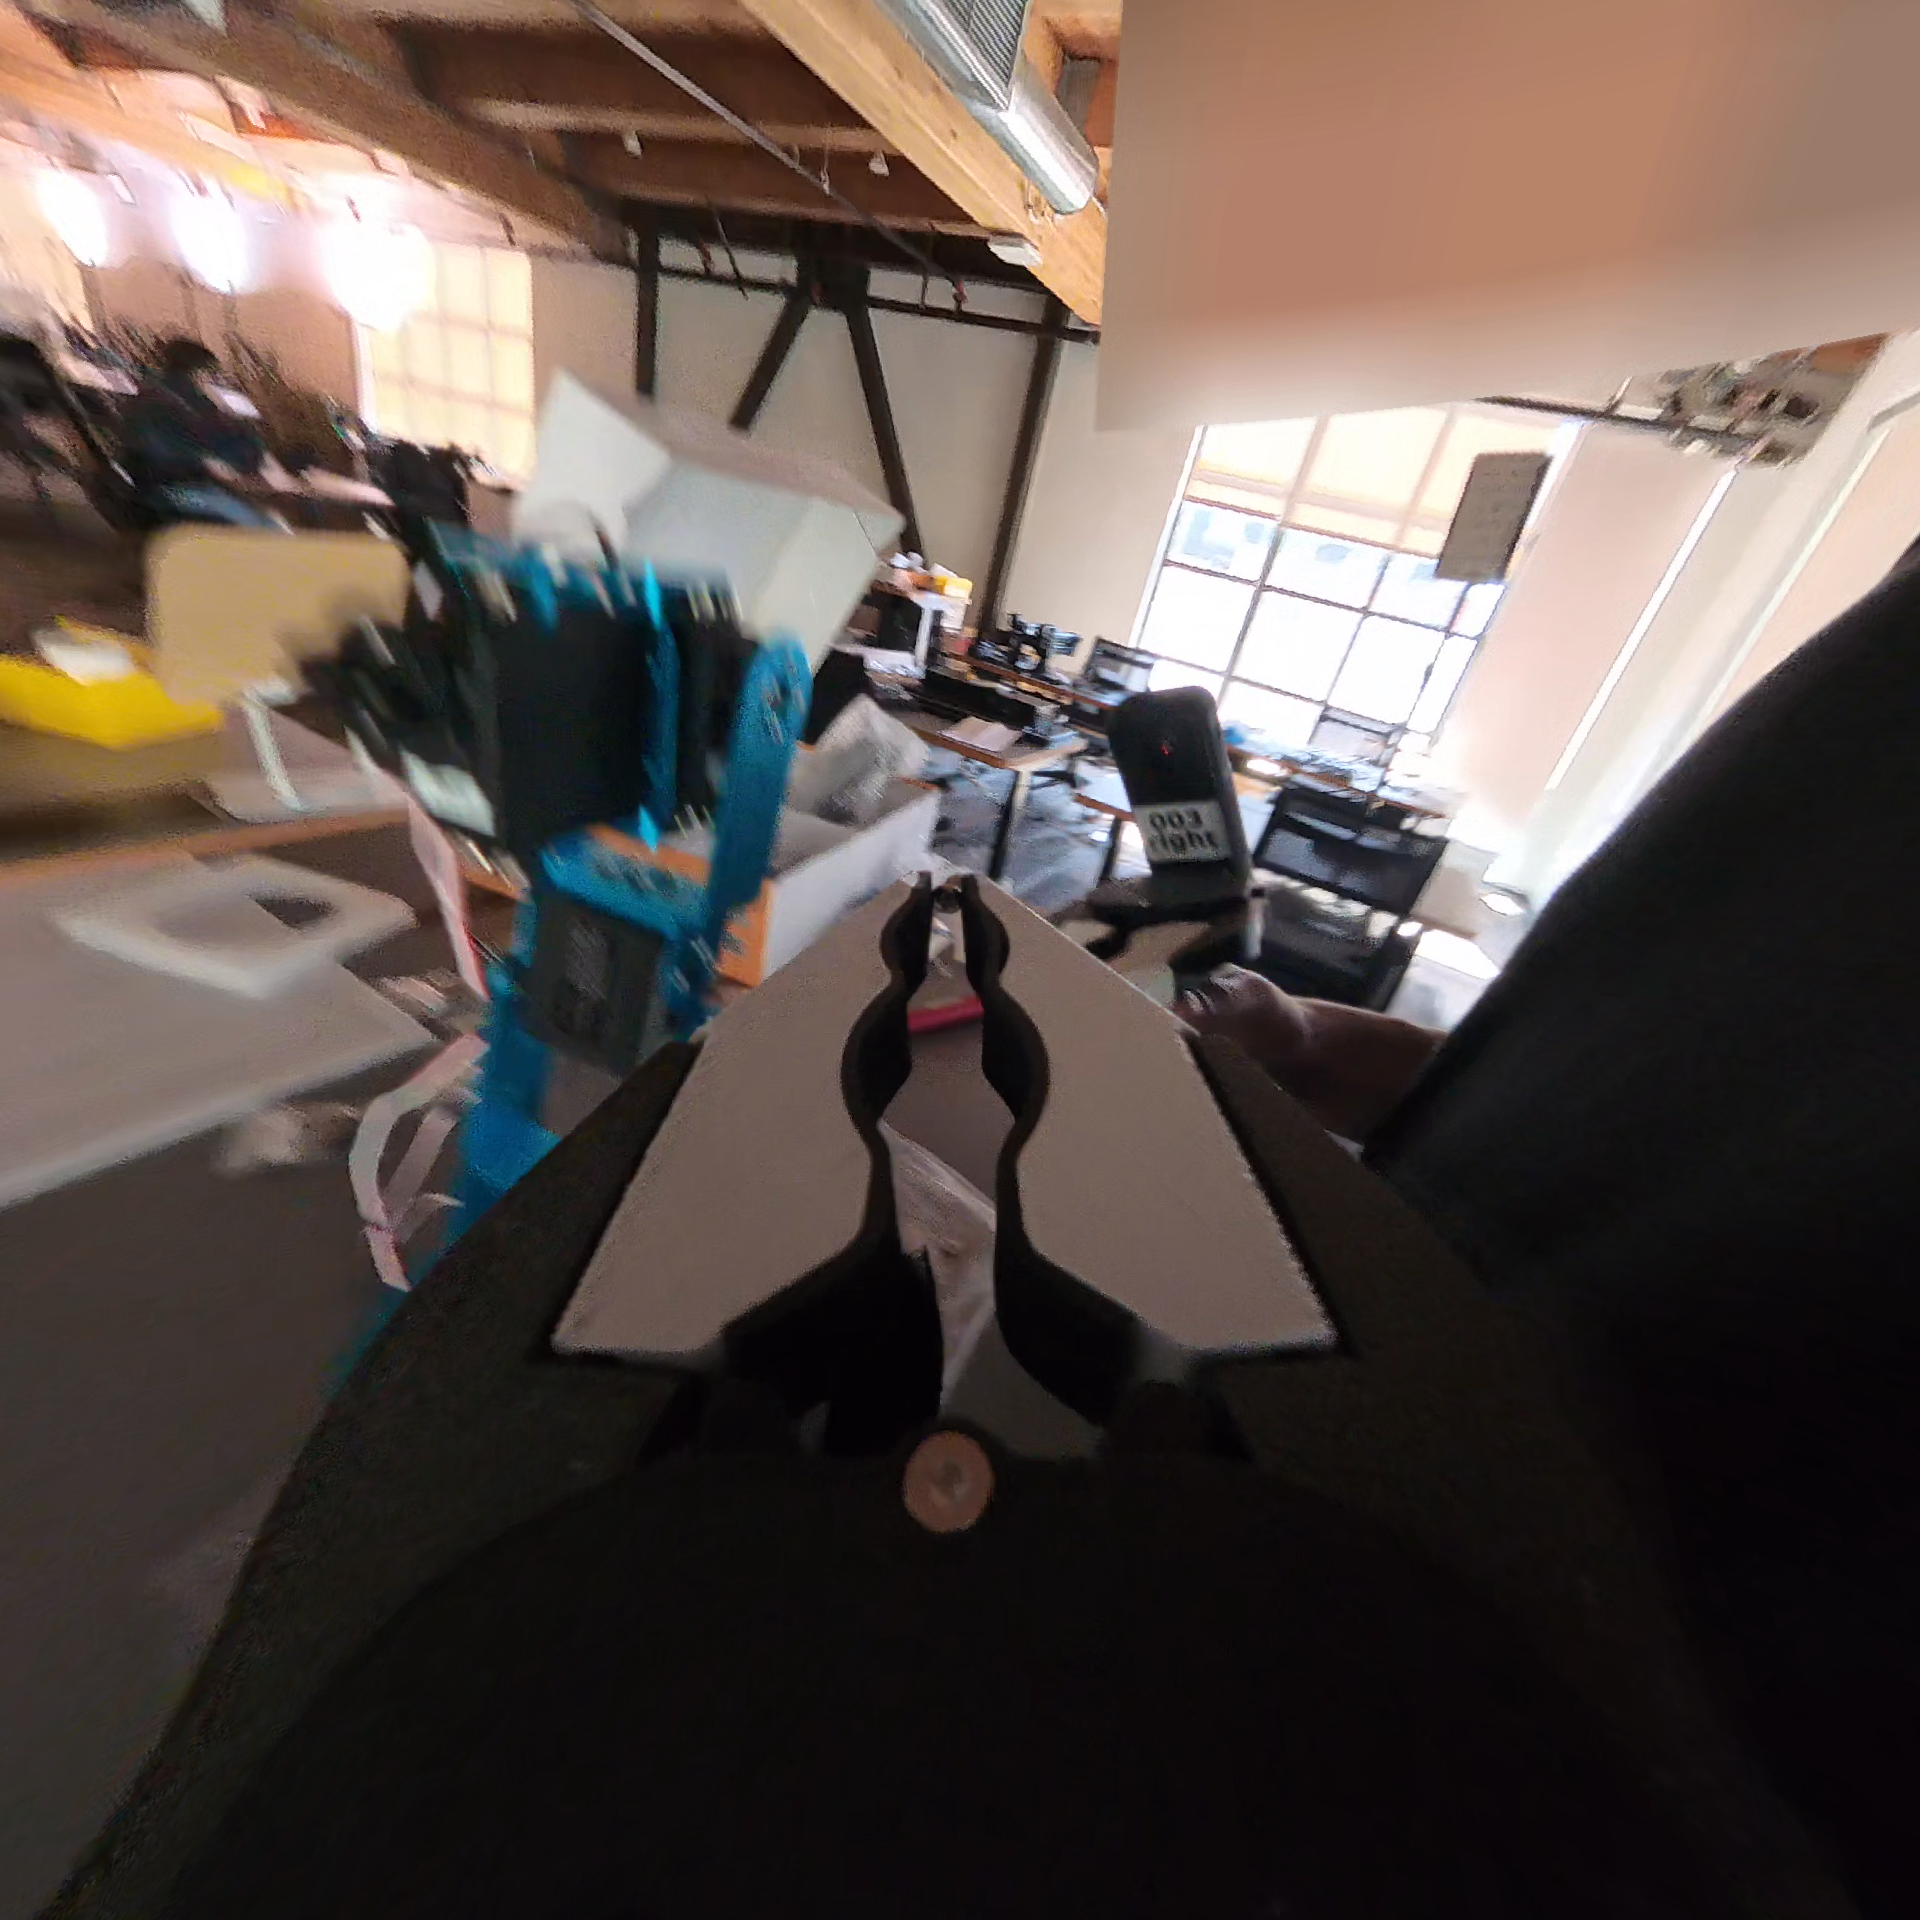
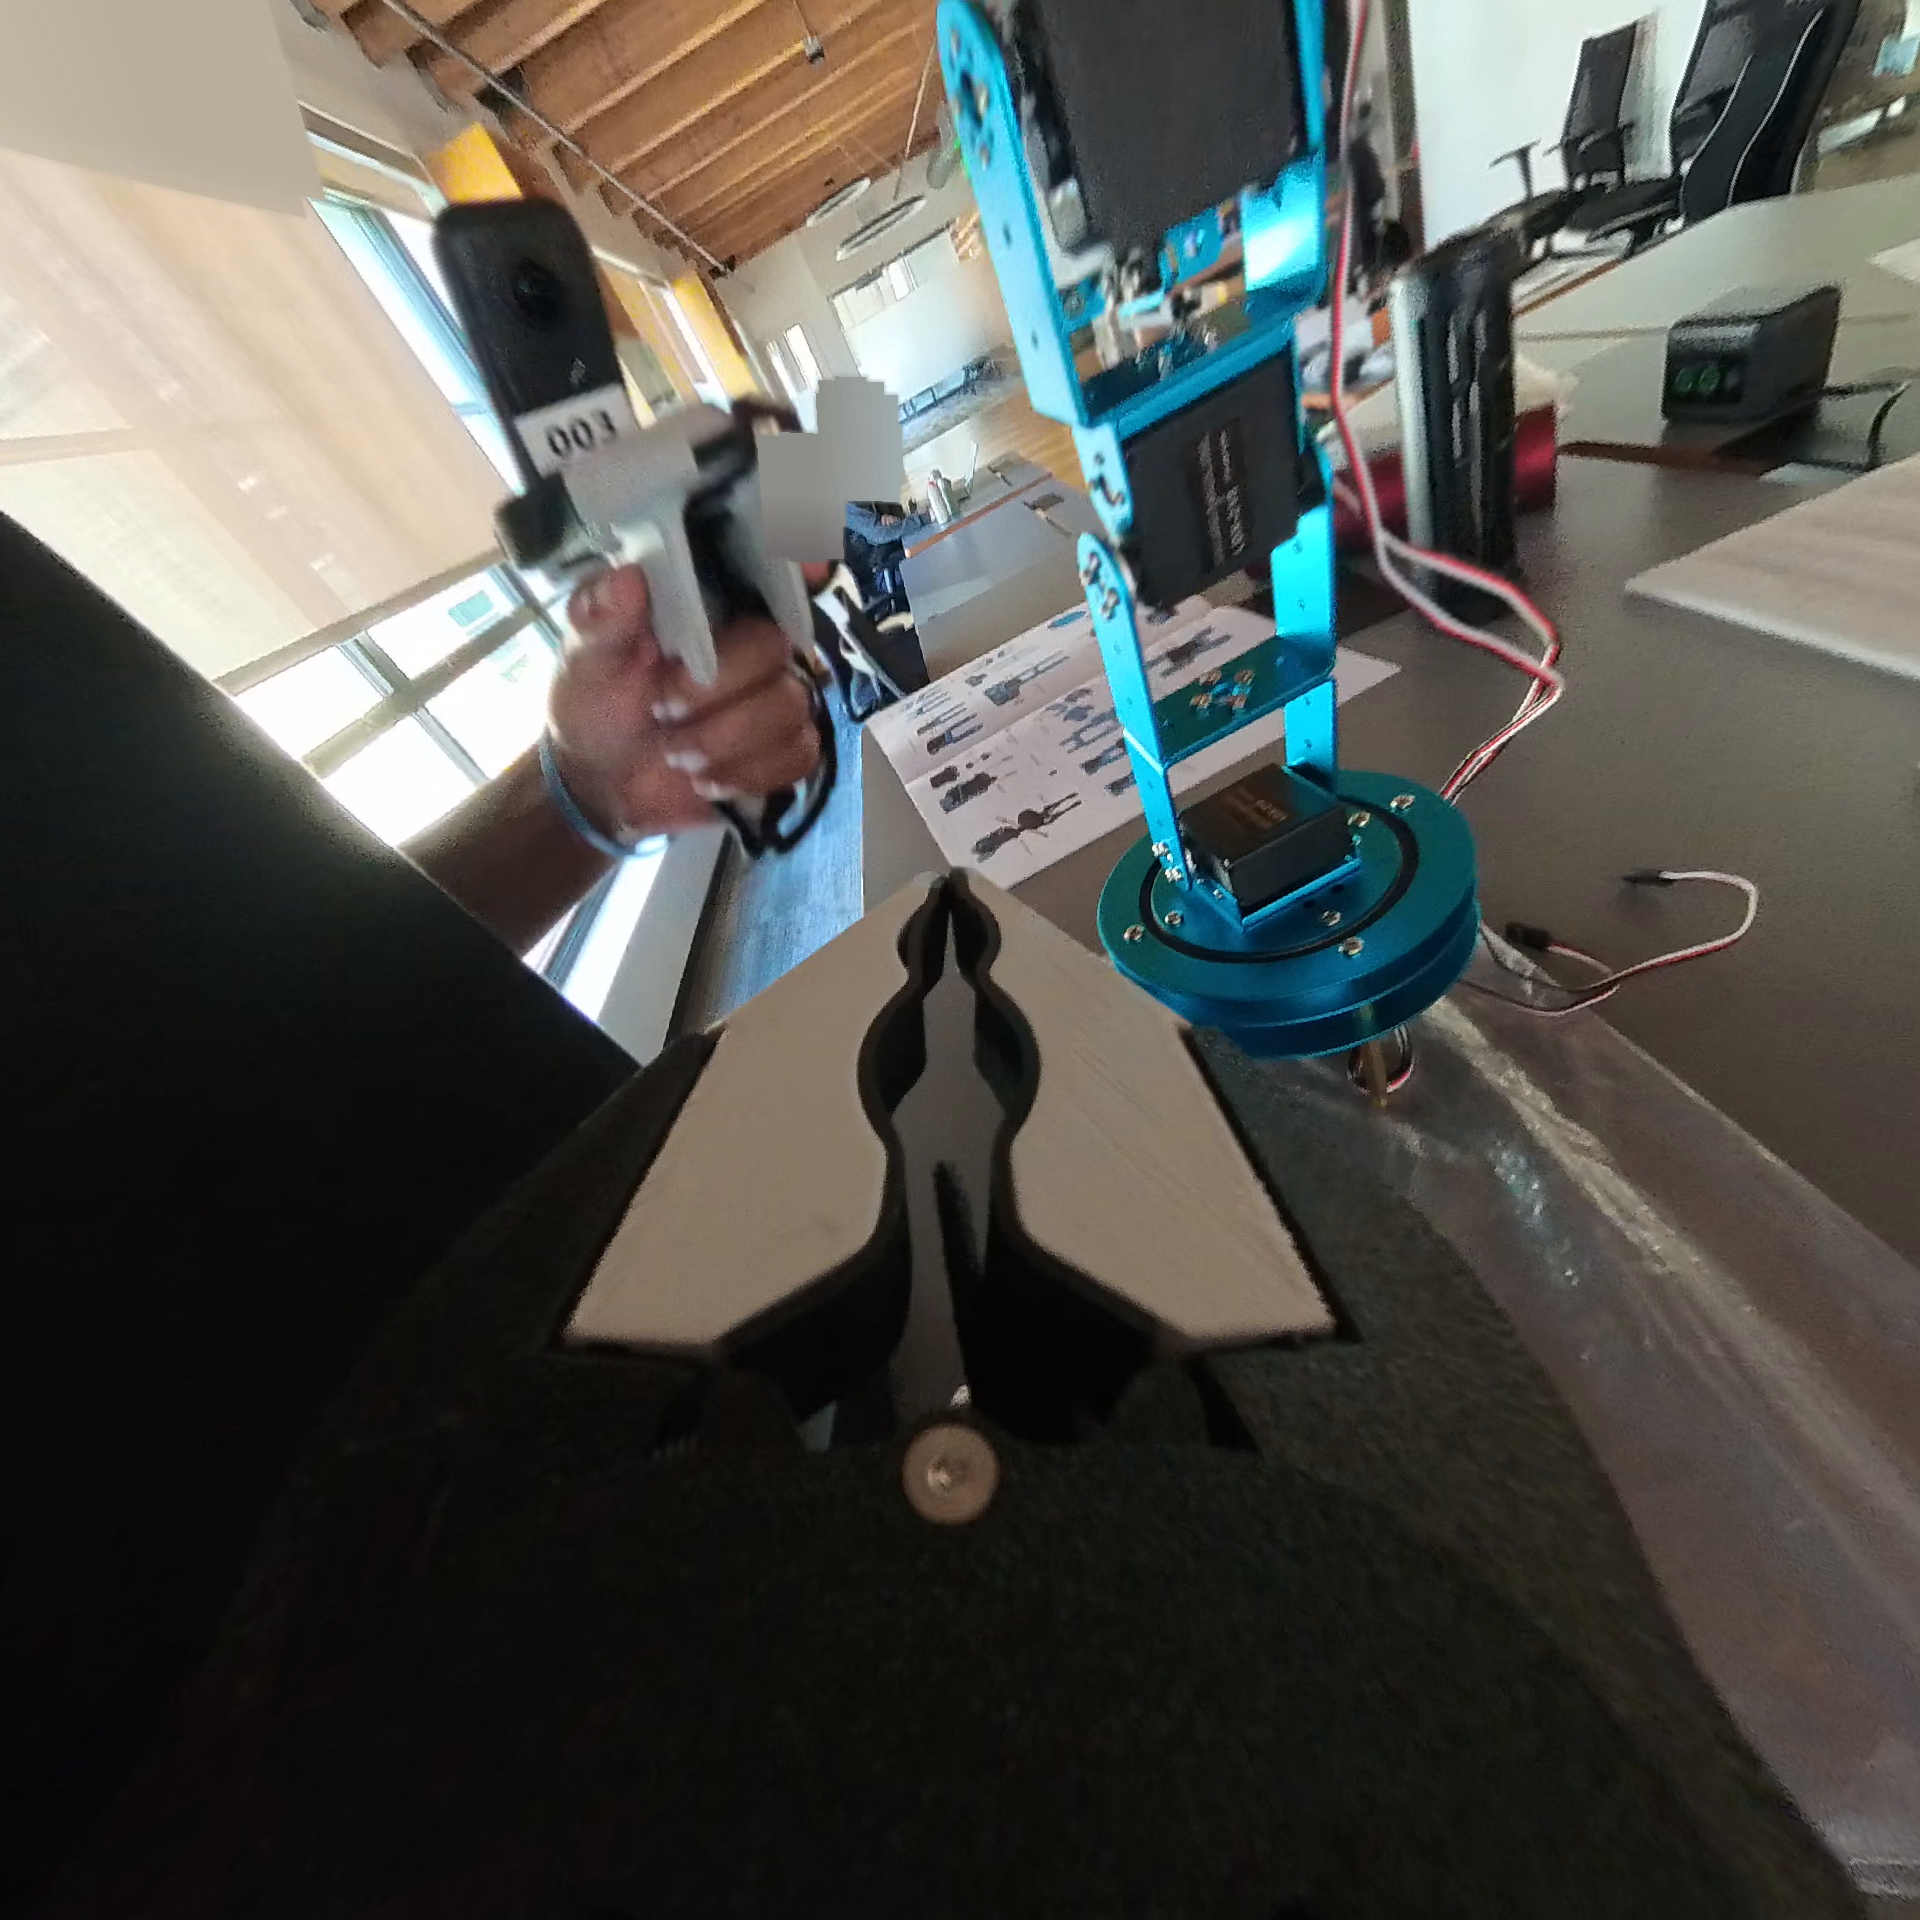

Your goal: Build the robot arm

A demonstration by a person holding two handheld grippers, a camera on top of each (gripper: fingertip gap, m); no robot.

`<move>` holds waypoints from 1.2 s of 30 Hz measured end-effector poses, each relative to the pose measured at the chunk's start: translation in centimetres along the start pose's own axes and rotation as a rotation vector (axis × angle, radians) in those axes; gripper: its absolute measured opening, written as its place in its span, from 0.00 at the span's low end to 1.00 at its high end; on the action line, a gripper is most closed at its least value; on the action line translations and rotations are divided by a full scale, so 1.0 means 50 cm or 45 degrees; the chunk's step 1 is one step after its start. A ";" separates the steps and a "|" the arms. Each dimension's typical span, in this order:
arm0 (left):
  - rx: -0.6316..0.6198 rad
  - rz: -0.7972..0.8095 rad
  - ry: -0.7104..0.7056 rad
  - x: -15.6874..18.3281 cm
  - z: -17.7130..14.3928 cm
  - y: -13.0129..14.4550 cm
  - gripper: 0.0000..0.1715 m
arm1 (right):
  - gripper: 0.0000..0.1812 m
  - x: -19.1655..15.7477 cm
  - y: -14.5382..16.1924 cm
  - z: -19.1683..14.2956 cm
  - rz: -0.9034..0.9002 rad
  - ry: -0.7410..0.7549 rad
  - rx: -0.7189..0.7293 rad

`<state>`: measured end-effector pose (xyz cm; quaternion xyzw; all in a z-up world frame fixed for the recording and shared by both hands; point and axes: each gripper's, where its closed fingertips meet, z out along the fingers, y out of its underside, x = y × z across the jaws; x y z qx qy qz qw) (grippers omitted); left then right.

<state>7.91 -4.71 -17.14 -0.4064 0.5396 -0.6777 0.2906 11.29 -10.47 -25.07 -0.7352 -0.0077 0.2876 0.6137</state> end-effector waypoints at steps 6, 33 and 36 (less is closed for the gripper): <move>-0.104 0.435 -0.149 -0.068 -0.040 -0.153 0.02 | 0.01 0.021 -0.069 -0.021 -0.123 0.046 0.072; -0.307 0.364 0.185 -0.170 0.011 -0.120 0.03 | 0.09 0.008 -0.136 -0.006 -0.232 0.181 0.131; -0.294 0.360 0.184 -0.171 0.012 -0.122 0.03 | 0.08 0.008 -0.131 -0.001 -0.236 0.179 0.113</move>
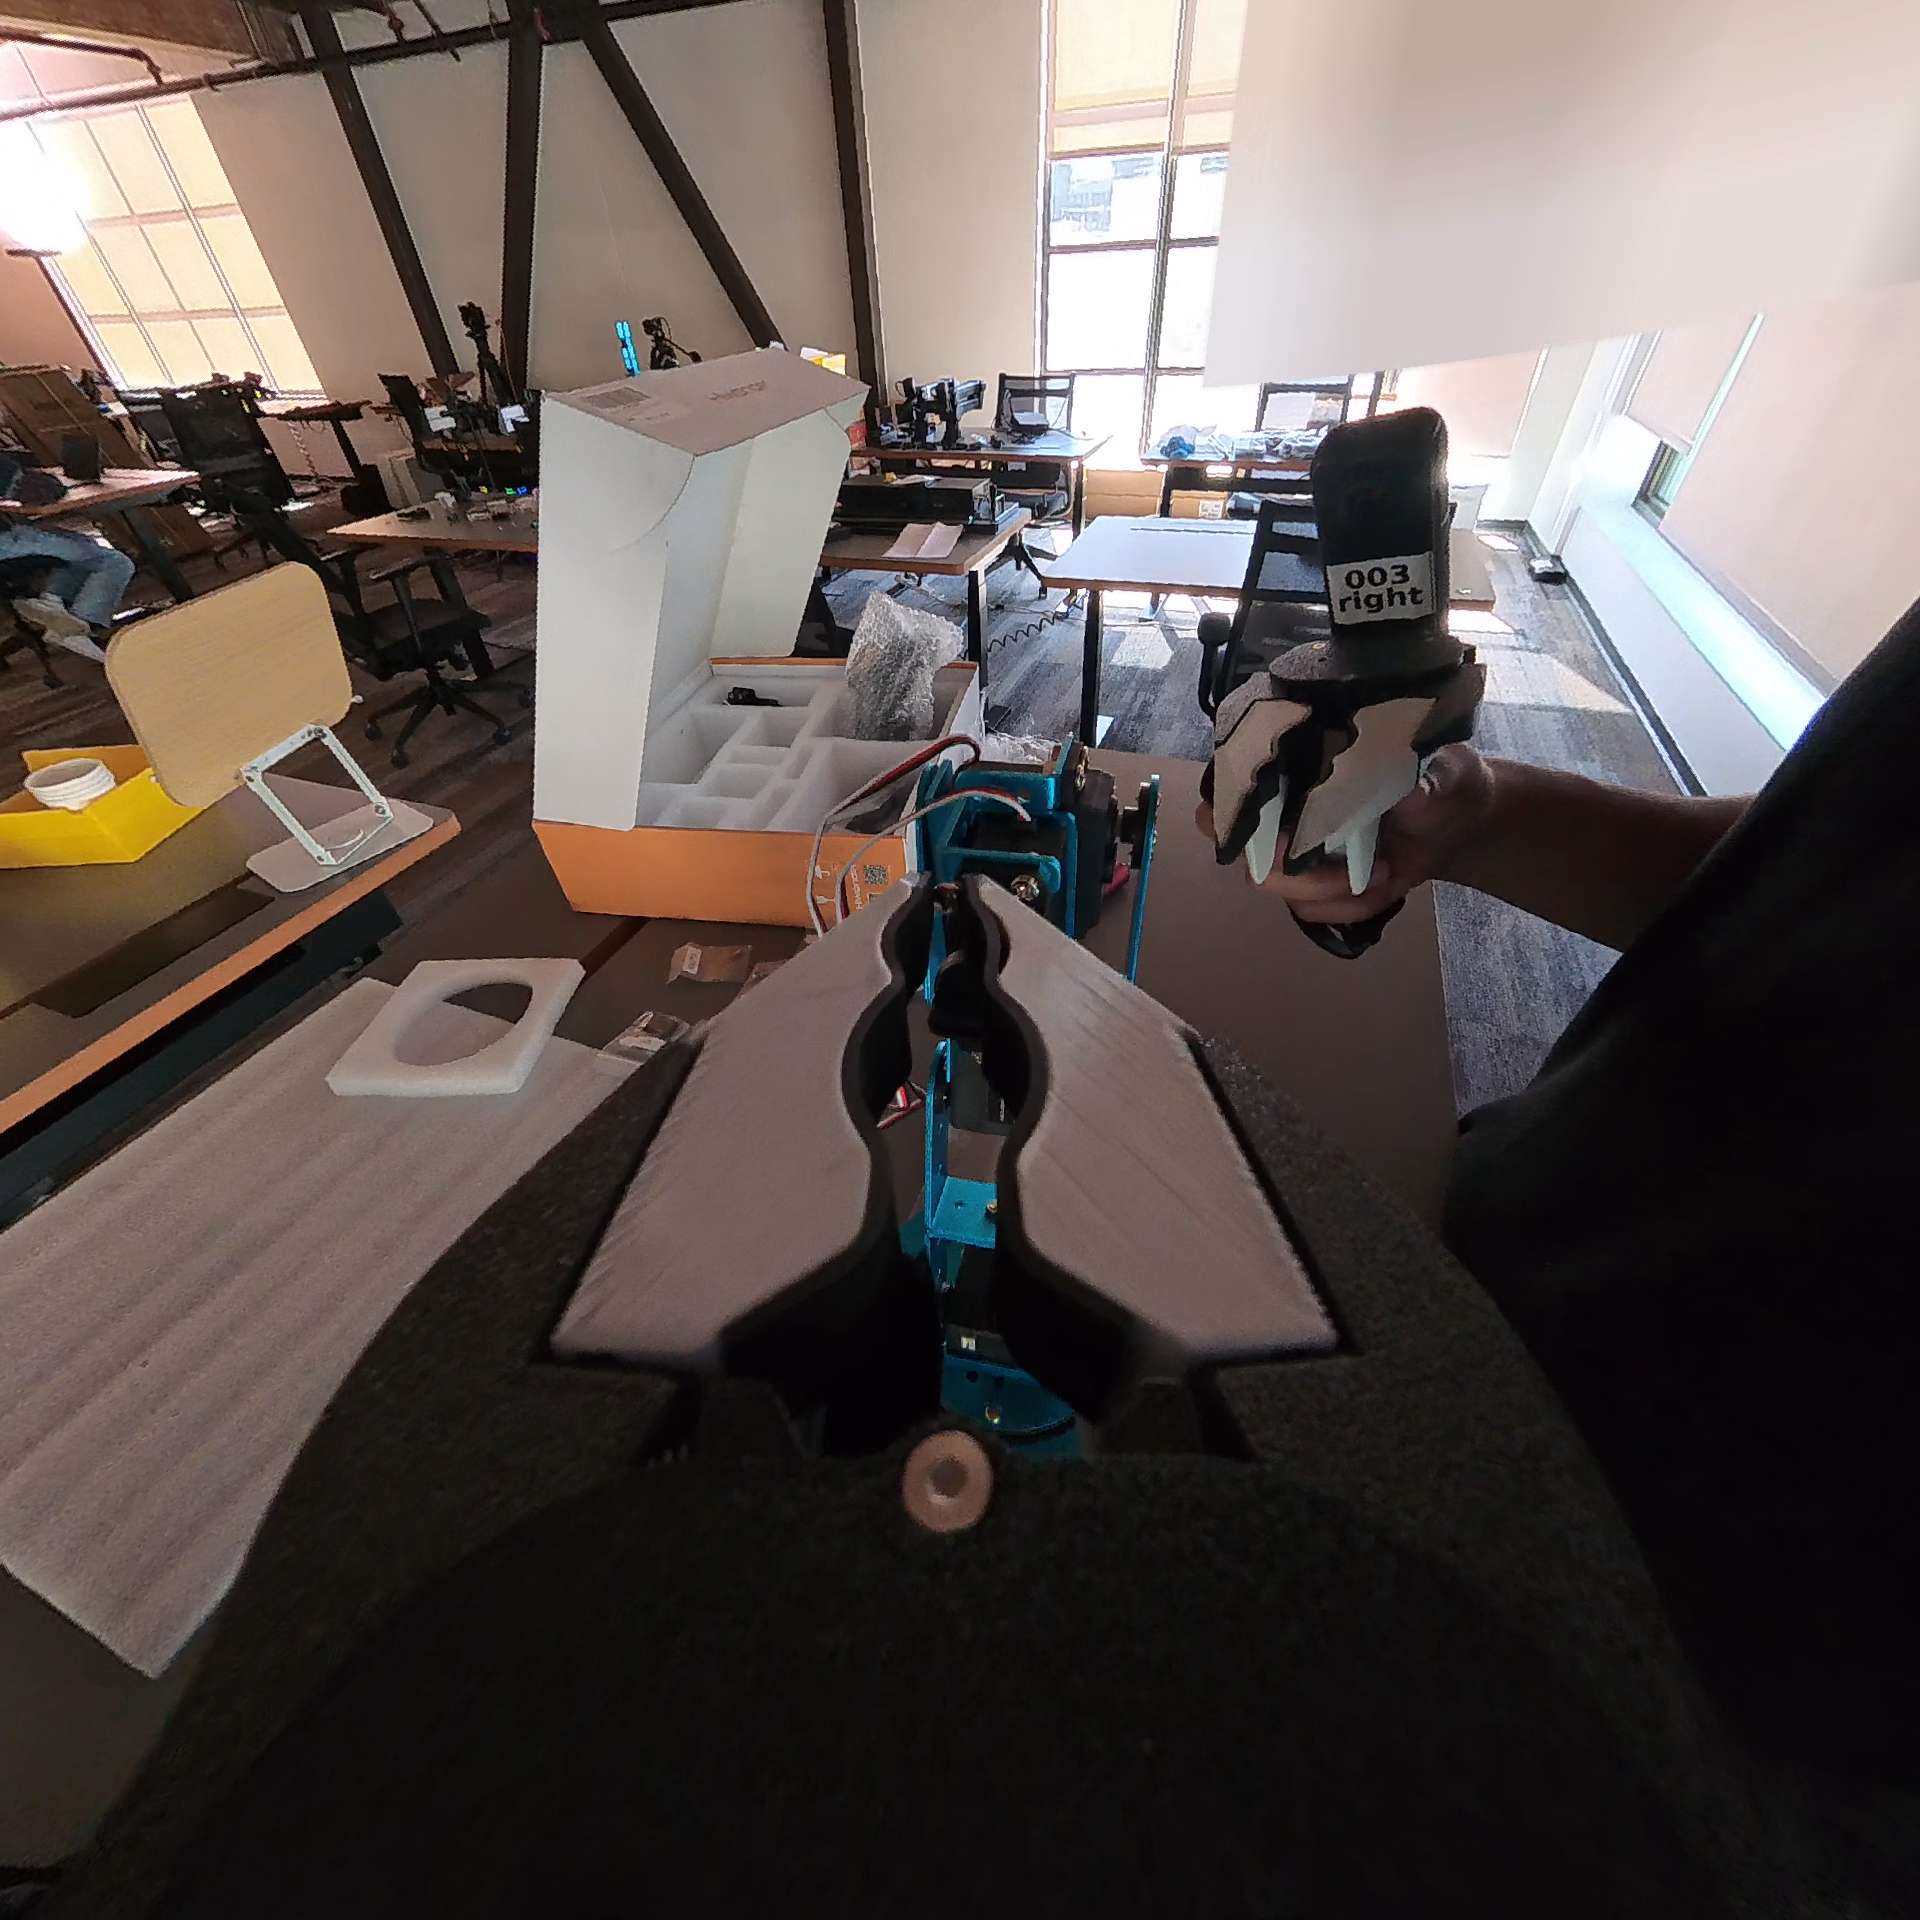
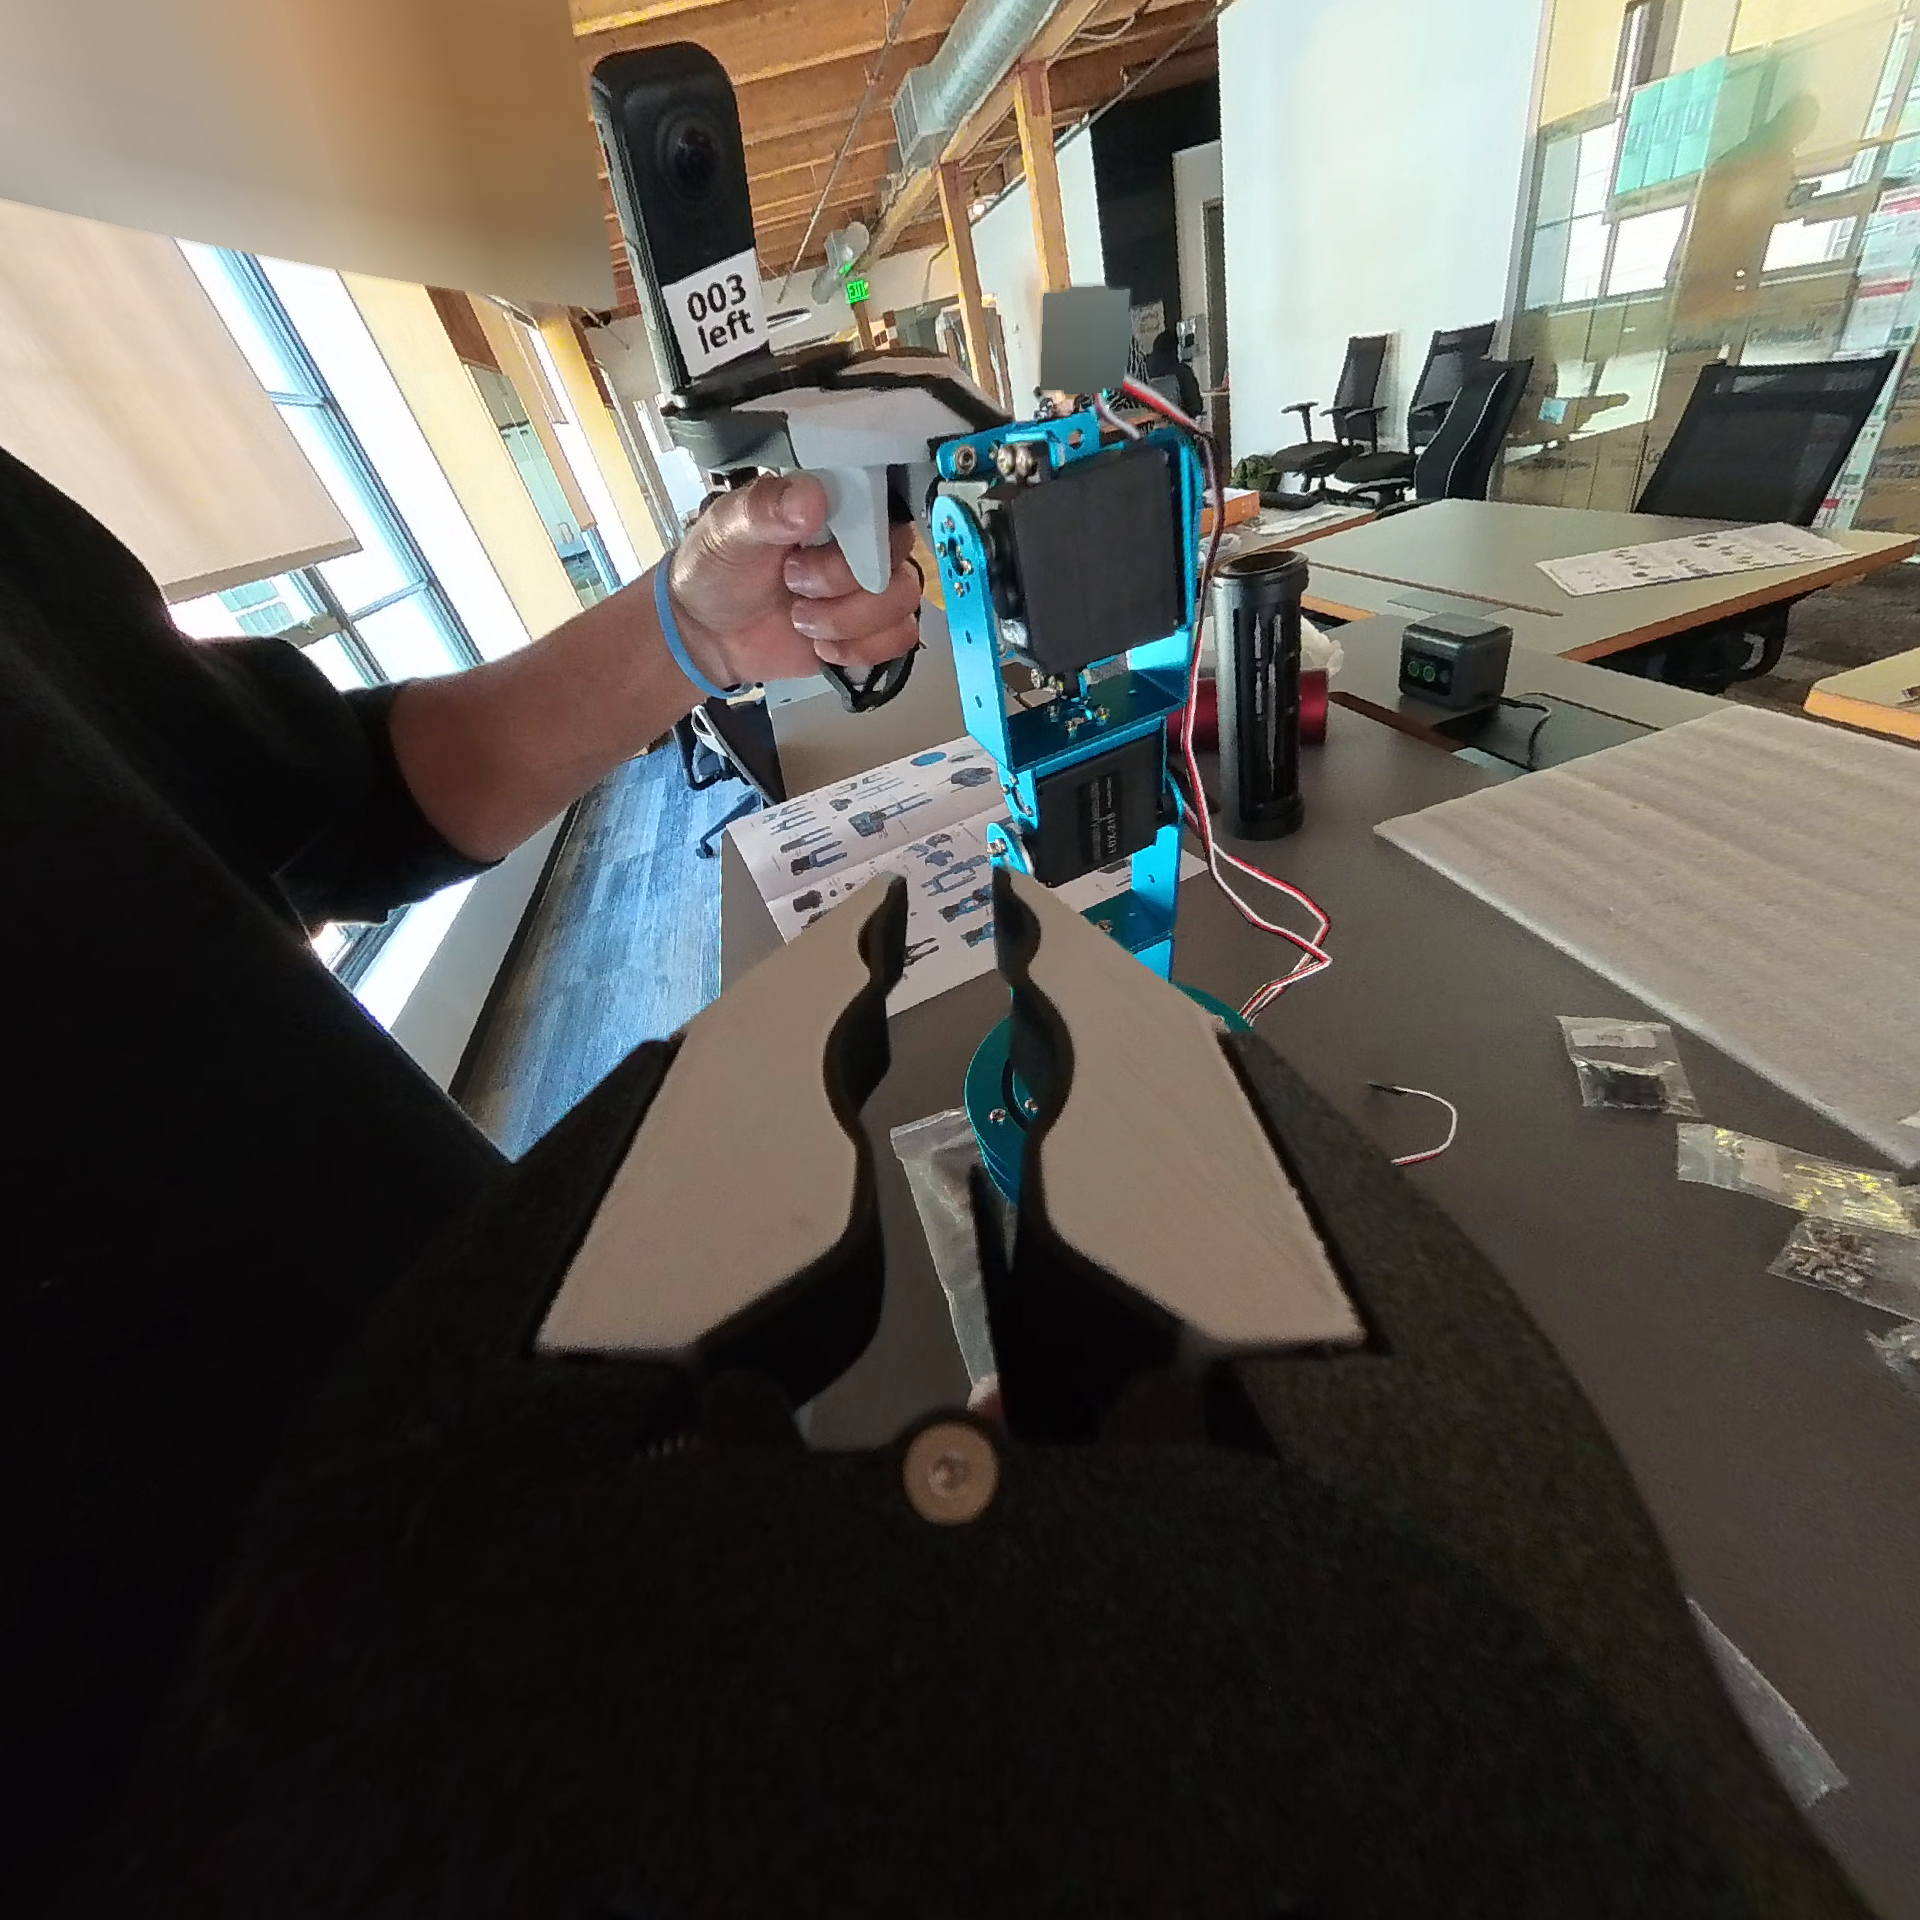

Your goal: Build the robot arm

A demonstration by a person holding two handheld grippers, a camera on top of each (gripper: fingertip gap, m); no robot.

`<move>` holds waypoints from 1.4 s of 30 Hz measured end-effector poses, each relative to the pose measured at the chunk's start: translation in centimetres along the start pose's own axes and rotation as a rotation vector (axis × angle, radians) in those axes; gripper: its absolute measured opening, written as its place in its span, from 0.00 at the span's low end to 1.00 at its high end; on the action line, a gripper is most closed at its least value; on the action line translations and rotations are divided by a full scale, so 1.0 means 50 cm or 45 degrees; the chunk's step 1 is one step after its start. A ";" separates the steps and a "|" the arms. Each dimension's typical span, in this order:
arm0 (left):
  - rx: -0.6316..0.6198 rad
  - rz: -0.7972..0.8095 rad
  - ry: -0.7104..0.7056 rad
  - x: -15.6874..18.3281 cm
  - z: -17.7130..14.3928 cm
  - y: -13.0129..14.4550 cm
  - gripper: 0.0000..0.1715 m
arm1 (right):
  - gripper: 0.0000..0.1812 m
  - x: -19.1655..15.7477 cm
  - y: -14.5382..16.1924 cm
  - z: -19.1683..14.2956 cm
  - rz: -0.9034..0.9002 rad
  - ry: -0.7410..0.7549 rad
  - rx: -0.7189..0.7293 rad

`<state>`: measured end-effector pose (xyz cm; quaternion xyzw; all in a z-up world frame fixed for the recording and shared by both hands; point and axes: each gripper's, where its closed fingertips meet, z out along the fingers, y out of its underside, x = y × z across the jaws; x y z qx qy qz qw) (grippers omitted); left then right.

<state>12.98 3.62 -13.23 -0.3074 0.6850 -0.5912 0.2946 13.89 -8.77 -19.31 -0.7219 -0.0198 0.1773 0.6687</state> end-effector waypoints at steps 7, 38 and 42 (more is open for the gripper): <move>0.048 -0.036 0.009 0.007 0.001 -0.004 0.02 | 0.09 0.004 0.013 0.009 0.025 -0.019 -0.024; -0.143 0.015 0.087 0.011 0.007 0.003 0.02 | 0.08 0.009 0.033 0.010 0.035 -0.043 -0.053; -0.177 0.021 0.100 0.012 0.009 0.004 0.02 | 0.08 0.012 0.036 0.005 0.041 -0.038 -0.049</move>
